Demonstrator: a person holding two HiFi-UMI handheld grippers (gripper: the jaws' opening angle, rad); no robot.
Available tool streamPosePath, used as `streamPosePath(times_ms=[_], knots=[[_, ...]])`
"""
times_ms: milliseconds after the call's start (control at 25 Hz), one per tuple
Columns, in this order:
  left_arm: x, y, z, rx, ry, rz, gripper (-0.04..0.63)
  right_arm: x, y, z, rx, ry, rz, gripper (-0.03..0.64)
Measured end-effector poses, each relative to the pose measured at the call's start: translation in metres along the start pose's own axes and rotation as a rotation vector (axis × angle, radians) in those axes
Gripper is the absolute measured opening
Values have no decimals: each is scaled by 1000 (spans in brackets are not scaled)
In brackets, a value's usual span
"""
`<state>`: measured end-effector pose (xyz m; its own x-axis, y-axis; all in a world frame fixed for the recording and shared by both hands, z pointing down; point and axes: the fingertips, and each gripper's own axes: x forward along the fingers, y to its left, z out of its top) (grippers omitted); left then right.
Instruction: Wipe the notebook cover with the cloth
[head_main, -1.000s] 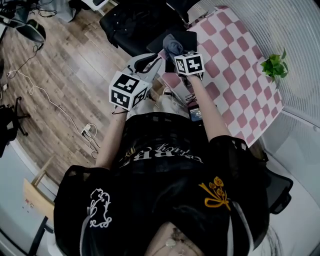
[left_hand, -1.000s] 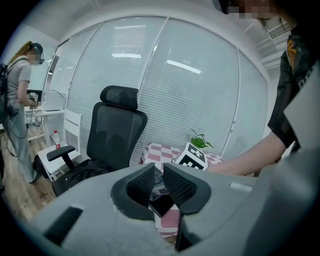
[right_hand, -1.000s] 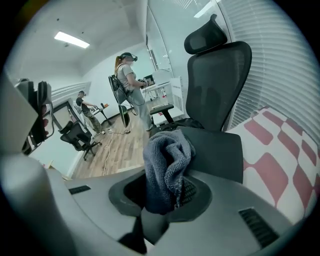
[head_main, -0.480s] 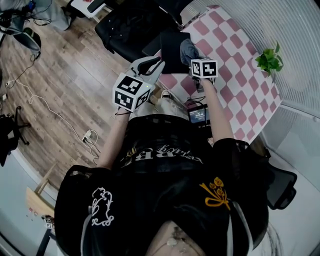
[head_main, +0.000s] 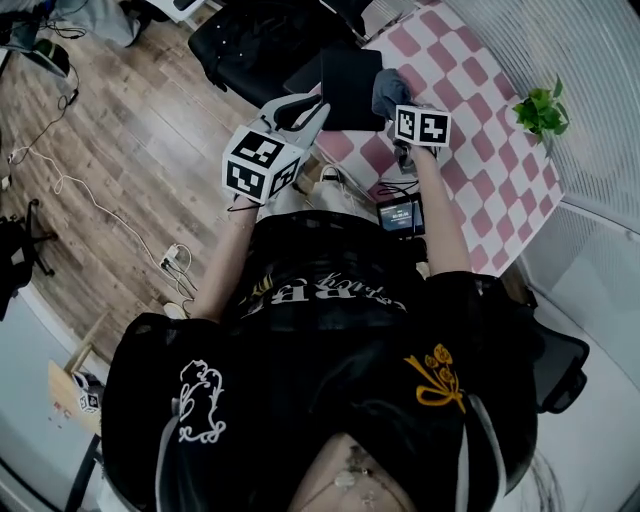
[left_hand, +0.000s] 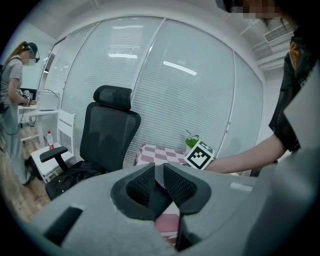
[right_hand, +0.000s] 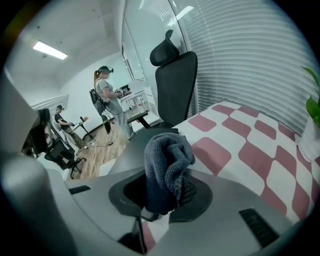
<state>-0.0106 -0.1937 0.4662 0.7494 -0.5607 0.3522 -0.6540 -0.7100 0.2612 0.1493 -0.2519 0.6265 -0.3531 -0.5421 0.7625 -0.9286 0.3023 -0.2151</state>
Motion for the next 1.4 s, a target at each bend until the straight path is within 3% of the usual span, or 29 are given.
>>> streamPosePath(times_ms=[200,440,760,1280,1400], knots=[[-9,10,-5,-28,4,44,49,-9,69,8,-35,-62,152,74],[-11,13,-4,-42,2,50,49,21,137,-25,-158,41,270,74],[-8,9,-11,-47,21,40,49,19,110,-42,-258,105,220,74],[-9,8,-8,-39,16,-1,49,-10,22,-49,-84,82,41,74],[-11,9,-8,-35,15,-10,49,-16,11,-51,-94,84,-9,74]])
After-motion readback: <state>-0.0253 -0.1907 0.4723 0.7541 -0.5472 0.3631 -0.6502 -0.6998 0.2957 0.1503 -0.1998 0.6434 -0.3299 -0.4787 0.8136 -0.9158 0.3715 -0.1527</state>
